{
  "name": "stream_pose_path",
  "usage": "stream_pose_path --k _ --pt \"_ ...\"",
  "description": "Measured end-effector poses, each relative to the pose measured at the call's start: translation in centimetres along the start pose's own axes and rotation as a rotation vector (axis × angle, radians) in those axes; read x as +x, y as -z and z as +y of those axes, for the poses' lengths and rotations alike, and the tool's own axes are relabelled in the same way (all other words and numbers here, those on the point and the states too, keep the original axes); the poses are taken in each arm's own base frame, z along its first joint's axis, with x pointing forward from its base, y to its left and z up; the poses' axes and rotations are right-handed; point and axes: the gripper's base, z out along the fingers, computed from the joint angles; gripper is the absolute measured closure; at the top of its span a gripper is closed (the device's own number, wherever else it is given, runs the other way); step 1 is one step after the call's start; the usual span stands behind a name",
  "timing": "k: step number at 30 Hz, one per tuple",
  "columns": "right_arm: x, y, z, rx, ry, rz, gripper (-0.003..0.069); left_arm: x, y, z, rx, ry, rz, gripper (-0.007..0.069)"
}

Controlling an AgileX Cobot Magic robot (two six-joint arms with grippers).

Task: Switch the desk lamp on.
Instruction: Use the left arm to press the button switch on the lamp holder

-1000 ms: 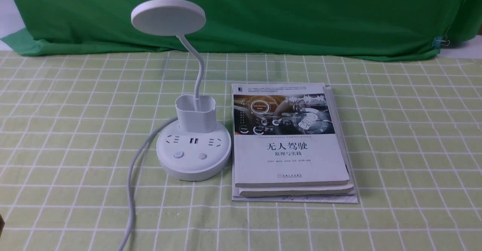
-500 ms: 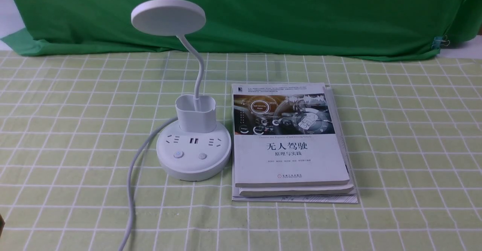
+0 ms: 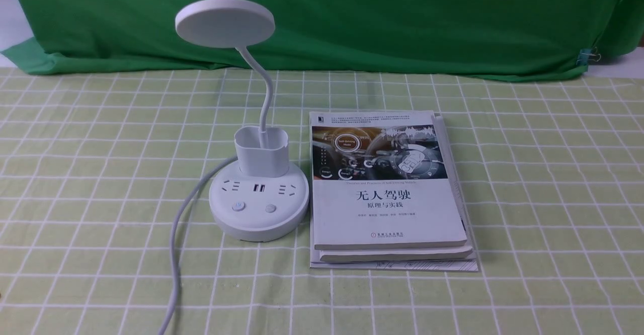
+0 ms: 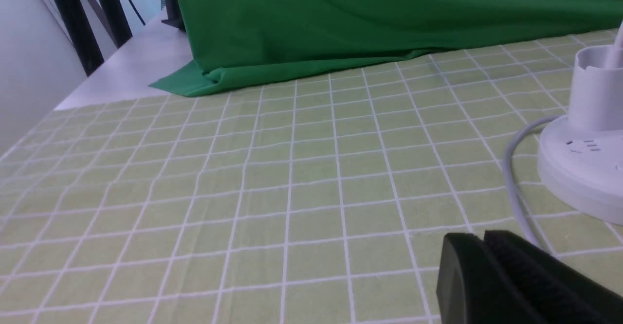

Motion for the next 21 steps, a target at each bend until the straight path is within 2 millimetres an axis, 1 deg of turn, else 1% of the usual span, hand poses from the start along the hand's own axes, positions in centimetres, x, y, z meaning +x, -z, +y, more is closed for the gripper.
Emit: stream_pose_path --k 6,21 --pt "0.00 0.00 0.00 0.000 0.000 0.000 0.0414 -0.35 0.01 0.05 -0.006 -0.007 -0.039 0.0606" --pt "0.00 0.00 0.00 0.000 0.000 0.000 0.0414 -0.36 0.01 0.04 -0.004 0.003 -0.040 0.0606"
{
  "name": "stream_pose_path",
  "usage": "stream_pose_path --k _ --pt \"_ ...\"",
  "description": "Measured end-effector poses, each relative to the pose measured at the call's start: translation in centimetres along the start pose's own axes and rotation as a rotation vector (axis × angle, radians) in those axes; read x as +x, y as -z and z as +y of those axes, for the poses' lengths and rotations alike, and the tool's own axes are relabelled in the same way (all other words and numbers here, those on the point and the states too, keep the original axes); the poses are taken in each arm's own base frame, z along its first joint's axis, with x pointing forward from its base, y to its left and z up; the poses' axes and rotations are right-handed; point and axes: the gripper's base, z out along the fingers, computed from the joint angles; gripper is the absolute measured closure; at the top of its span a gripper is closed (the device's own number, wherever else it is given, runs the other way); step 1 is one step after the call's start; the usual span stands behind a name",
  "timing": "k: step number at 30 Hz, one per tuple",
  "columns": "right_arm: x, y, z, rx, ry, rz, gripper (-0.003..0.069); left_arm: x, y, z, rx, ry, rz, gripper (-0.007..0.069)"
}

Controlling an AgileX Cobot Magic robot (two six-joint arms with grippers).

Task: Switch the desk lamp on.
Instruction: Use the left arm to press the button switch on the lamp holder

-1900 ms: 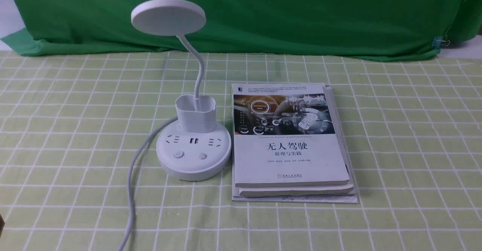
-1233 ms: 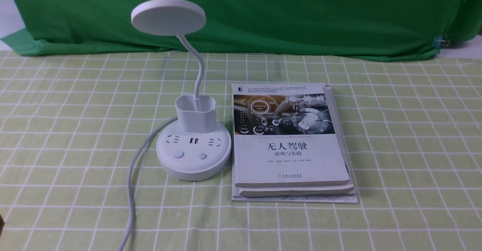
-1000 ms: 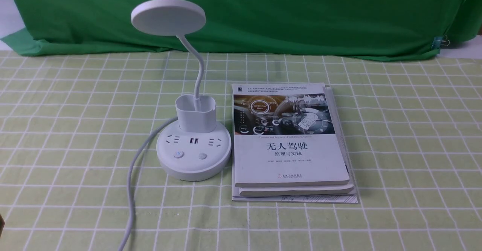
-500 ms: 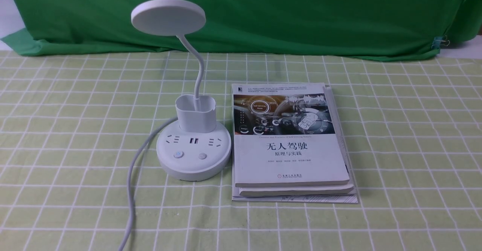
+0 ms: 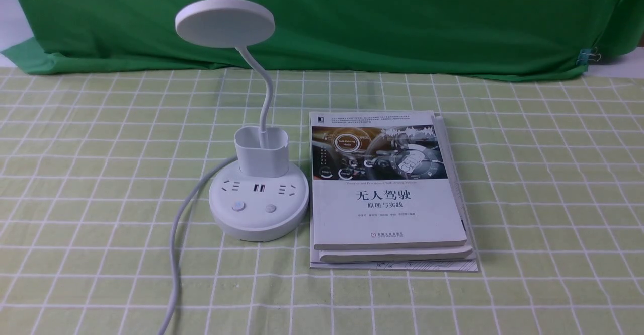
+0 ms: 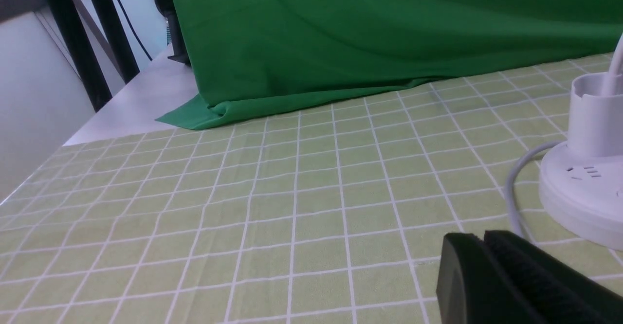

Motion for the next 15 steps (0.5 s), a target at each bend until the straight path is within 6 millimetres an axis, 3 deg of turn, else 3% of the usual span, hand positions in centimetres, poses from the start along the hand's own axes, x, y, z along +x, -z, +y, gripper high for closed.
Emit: stream_pose_path --k 10,12,15 --pt "0.0 0.0 0.0 0.000 0.000 0.000 0.0414 -1.4 0.1 0.2 -0.003 0.222 -0.161 0.0606" --pt "0.0 0.0 0.0 0.000 0.000 0.000 0.0414 -2.5 0.4 0.7 -0.019 0.378 -0.291 0.0606" --pt "0.0 0.0 0.0 0.000 0.000 0.000 0.0414 -3.7 0.9 1.2 -0.039 0.461 -0.440 0.0606"
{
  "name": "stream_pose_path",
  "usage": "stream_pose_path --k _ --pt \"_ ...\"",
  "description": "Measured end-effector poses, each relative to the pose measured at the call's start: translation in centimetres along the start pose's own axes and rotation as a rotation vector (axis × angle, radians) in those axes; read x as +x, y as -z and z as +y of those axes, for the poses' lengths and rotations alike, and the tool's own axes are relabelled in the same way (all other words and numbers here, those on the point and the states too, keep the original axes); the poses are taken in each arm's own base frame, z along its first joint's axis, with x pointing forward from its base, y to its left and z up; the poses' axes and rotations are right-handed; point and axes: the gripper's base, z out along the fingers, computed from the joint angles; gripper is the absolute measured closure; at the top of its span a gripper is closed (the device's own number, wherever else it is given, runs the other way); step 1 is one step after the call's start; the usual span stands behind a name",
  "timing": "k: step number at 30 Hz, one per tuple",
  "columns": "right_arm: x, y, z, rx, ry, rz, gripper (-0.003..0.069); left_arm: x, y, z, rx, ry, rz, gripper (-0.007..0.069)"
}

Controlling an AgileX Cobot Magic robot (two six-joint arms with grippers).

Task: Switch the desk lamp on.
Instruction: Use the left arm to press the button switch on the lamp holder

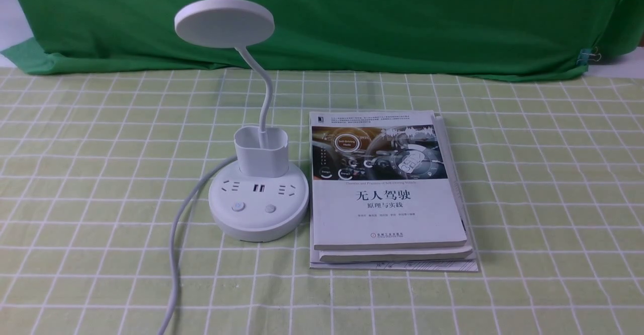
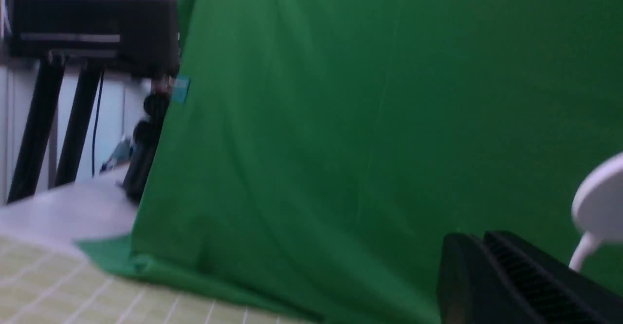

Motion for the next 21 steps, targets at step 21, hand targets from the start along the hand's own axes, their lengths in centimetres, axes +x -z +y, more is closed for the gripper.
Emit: stream_pose_path --k 21 --pt "0.0 0.0 0.0 0.000 0.000 0.000 0.0414 -2.6 -9.1 -1.8 -0.049 -0.050 0.564 0.0606"
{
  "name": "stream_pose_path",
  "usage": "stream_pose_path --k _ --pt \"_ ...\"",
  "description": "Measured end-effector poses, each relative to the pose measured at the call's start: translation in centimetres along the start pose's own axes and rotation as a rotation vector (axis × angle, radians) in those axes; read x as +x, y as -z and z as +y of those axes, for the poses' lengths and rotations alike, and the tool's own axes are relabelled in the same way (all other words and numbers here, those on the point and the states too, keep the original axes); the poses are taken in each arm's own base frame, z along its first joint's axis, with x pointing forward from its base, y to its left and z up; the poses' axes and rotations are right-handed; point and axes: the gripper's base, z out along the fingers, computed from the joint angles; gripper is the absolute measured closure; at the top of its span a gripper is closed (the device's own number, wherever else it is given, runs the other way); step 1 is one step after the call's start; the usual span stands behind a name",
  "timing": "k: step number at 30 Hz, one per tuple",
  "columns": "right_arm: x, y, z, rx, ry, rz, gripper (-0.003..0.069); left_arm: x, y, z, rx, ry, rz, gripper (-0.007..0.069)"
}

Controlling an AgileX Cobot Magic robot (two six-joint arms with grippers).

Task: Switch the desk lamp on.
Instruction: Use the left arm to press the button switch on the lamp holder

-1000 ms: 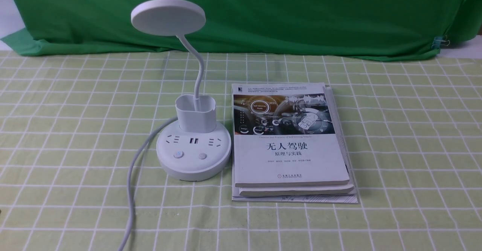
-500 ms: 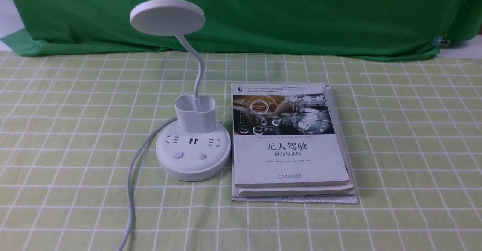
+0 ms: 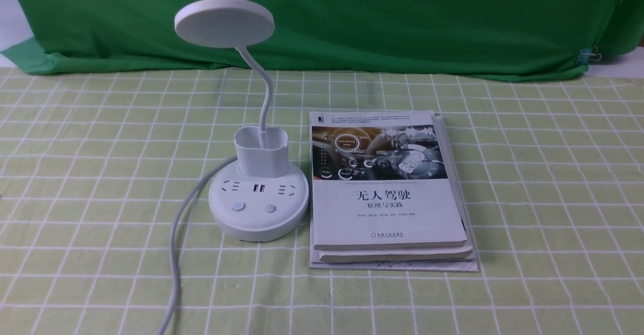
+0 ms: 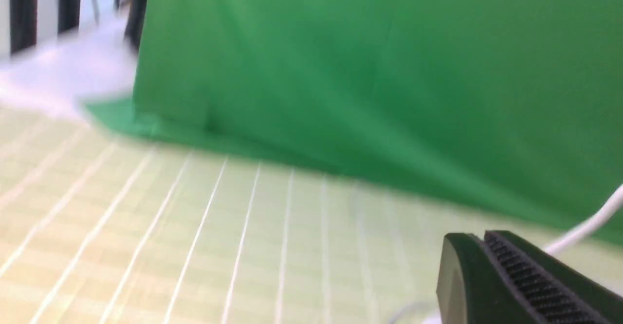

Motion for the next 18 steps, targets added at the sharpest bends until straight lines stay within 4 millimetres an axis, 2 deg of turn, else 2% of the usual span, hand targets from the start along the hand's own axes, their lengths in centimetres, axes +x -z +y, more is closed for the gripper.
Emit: stream_pose_path --k 5,7,12,14,15,17,18 --pt "0.0 0.0 0.0 0.000 0.000 0.000 0.0414 1.1 -3.1 0.3 -0.027 -0.004 0.101 0.0606" --pt "0.0 0.0 0.0 0.000 0.000 0.000 0.0414 1.8 -5.0 0.5 -0.045 0.046 0.146 0.0606" --pt "0.0 0.0 0.0 0.000 0.000 0.000 0.0414 3.6 -8.8 0.8 -0.083 0.090 0.378 0.0606" --pt "0.0 0.0 0.0 0.000 0.000 0.000 0.0414 3.4 -11.0 0.5 -0.085 0.090 0.511 0.0606" --pt "0.0 0.0 0.0 0.000 0.000 0.000 0.0414 3.5 -11.0 0.5 -0.084 0.087 0.524 0.0606" --pt "0.0 0.0 0.0 0.000 0.000 0.000 0.0414 2.7 -13.8 0.0 -0.044 0.039 0.651 0.0606" --pt "0.0 0.0 0.0 0.000 0.000 0.000 0.0414 2.7 -14.0 0.0 -0.043 0.039 0.660 0.0606"
